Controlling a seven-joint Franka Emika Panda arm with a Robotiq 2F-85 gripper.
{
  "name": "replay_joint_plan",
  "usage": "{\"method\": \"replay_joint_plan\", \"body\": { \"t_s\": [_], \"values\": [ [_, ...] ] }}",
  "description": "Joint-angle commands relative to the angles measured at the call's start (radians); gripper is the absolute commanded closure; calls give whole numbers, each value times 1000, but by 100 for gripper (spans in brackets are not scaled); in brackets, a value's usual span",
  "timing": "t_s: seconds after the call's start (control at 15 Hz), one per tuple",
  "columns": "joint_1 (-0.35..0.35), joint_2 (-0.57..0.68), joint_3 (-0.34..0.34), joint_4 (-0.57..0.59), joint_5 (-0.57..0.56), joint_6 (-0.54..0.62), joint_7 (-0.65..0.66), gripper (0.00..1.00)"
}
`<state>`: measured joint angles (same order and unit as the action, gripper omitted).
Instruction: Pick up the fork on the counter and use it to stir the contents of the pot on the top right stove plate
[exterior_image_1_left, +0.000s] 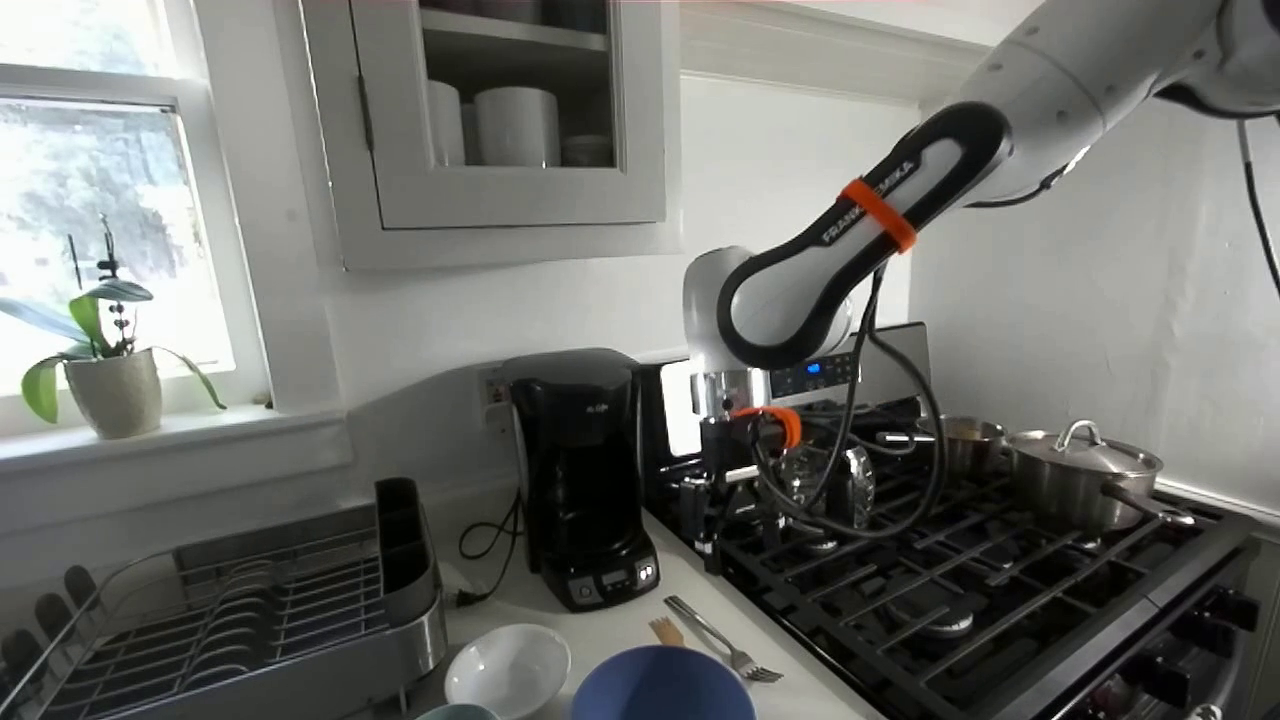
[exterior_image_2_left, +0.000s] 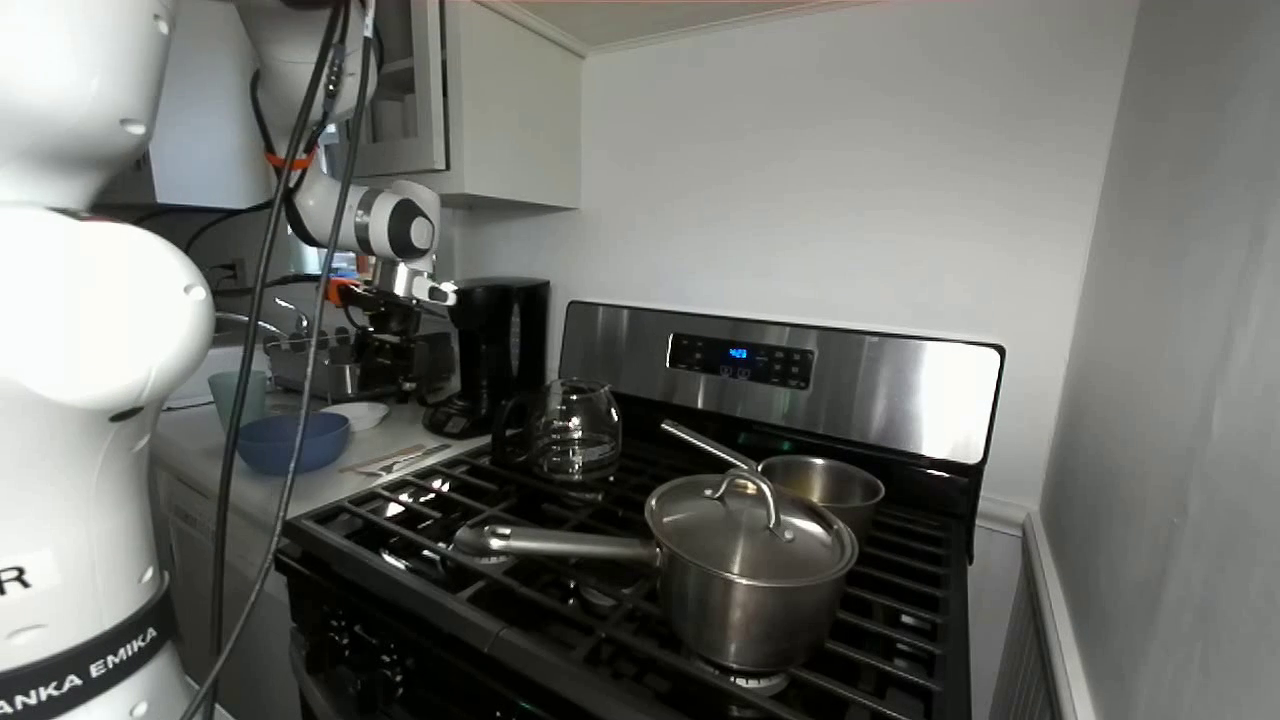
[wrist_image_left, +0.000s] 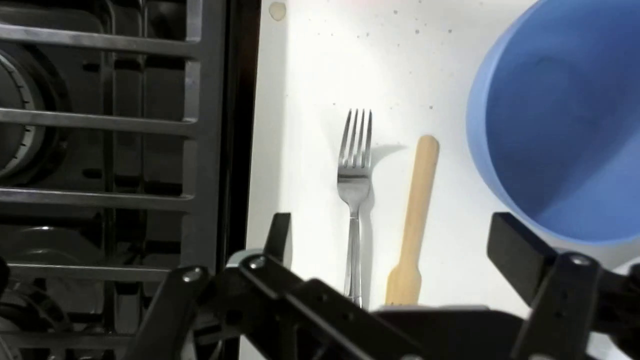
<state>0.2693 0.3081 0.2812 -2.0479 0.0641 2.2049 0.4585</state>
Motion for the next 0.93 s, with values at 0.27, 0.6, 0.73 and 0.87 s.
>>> {"method": "replay_joint_plan", "body": {
  "t_s": [0.27,0.6,0.73,0.87],
  "values": [
    [49,113,-57,76,9,26,-20,0],
    [51,116,-58,86,9,26,-20,0],
    [40,156,-63,117,24,-12,-30,0],
    [43,189,-77,145,23,-49,-13,0]
  ]
}}
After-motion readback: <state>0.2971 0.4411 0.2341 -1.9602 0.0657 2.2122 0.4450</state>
